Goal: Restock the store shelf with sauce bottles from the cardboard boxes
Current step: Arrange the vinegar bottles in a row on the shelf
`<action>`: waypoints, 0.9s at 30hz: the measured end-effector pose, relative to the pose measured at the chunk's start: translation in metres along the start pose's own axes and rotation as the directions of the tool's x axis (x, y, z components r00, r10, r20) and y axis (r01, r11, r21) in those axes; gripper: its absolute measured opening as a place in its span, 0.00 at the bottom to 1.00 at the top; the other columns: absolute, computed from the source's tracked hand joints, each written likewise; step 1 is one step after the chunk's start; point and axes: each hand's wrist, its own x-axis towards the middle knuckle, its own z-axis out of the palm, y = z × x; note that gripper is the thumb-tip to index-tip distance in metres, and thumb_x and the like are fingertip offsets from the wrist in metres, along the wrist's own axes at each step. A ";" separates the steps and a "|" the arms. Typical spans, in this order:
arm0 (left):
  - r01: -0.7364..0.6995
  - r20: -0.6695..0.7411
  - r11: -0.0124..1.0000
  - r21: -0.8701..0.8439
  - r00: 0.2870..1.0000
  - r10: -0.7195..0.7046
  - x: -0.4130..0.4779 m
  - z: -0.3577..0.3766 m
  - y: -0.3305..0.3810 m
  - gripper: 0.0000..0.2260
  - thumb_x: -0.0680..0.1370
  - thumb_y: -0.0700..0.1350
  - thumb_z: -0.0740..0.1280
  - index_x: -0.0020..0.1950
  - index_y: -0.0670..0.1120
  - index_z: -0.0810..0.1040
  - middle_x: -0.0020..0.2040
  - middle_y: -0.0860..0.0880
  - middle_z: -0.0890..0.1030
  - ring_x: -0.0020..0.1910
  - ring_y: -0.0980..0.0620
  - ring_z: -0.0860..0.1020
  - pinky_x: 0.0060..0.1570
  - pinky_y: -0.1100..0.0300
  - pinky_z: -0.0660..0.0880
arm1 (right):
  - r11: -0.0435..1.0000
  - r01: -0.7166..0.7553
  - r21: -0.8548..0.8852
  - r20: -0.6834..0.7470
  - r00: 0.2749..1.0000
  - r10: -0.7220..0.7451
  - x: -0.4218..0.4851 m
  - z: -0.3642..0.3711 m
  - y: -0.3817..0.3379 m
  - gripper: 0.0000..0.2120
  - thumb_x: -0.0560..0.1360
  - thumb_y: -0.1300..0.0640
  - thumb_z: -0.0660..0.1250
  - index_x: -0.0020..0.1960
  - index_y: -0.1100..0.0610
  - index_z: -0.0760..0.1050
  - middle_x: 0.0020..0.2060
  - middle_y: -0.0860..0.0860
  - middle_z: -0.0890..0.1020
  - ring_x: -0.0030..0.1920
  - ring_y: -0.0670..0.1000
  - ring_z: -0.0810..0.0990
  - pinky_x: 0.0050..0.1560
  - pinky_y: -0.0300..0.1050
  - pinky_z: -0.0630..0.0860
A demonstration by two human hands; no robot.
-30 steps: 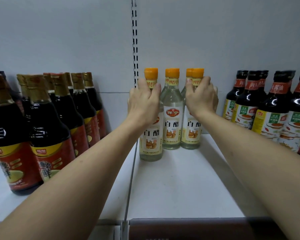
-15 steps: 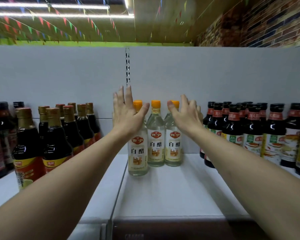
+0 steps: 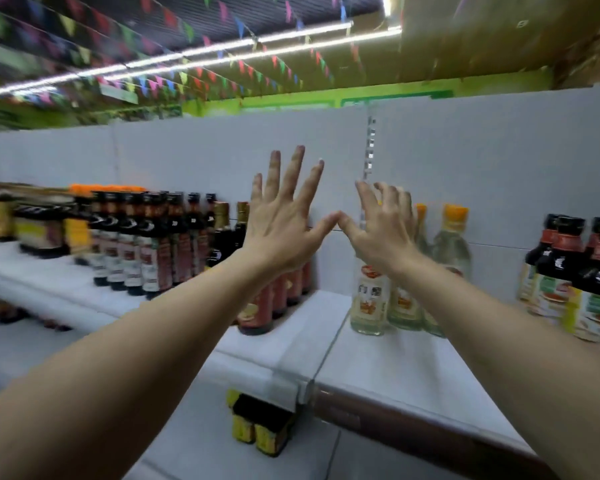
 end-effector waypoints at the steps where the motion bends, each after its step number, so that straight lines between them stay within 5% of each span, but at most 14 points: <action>1: 0.012 0.000 0.999 0.036 1.000 -0.012 -0.008 -0.008 -0.014 0.39 0.78 0.73 0.47 0.85 0.56 0.45 0.85 0.52 0.37 0.82 0.44 0.34 0.80 0.38 0.41 | 0.999 0.029 0.023 0.015 0.999 -0.030 -0.001 0.007 -0.014 0.37 0.76 0.29 0.55 0.80 0.47 0.63 0.77 0.56 0.66 0.77 0.60 0.59 0.74 0.62 0.57; 14: 0.308 0.028 0.870 0.386 0.938 -0.345 -0.157 -0.154 -0.277 0.39 0.77 0.73 0.42 0.84 0.58 0.43 0.84 0.53 0.36 0.82 0.46 0.34 0.80 0.40 0.39 | 0.916 0.351 0.193 0.133 0.916 -0.379 -0.035 0.103 -0.316 0.41 0.76 0.28 0.58 0.83 0.46 0.56 0.81 0.56 0.57 0.81 0.61 0.51 0.78 0.63 0.49; 27: 0.558 0.047 0.574 0.599 0.692 -0.721 -0.322 -0.252 -0.518 0.37 0.81 0.70 0.52 0.85 0.57 0.44 0.85 0.50 0.39 0.83 0.44 0.37 0.80 0.41 0.43 | 0.726 0.505 0.466 0.244 0.716 -0.654 -0.082 0.232 -0.609 0.47 0.75 0.28 0.64 0.84 0.45 0.46 0.83 0.54 0.47 0.83 0.59 0.41 0.81 0.62 0.42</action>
